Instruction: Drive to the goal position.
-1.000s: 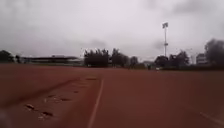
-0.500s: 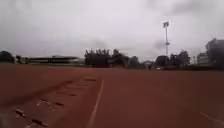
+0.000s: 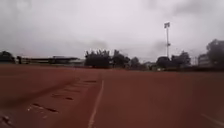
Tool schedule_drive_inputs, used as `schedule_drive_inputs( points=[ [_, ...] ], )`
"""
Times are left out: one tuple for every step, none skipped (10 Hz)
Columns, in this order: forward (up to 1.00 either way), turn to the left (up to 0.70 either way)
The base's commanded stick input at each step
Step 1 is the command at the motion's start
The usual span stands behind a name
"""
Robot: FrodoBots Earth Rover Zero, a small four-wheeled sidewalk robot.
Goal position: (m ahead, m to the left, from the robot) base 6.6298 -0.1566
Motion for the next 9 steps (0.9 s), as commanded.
schedule_drive_inputs(
  points=[
    [0.50, 0.00],
    [0.50, 0.00],
    [0.50, 0.00],
    [0.50, -0.06],
    [0.50, -0.20],
    [0.50, -0.50],
    [0.50, -0.50],
    [0.50, -0.33],
    [0.50, -0.05]
  ],
)
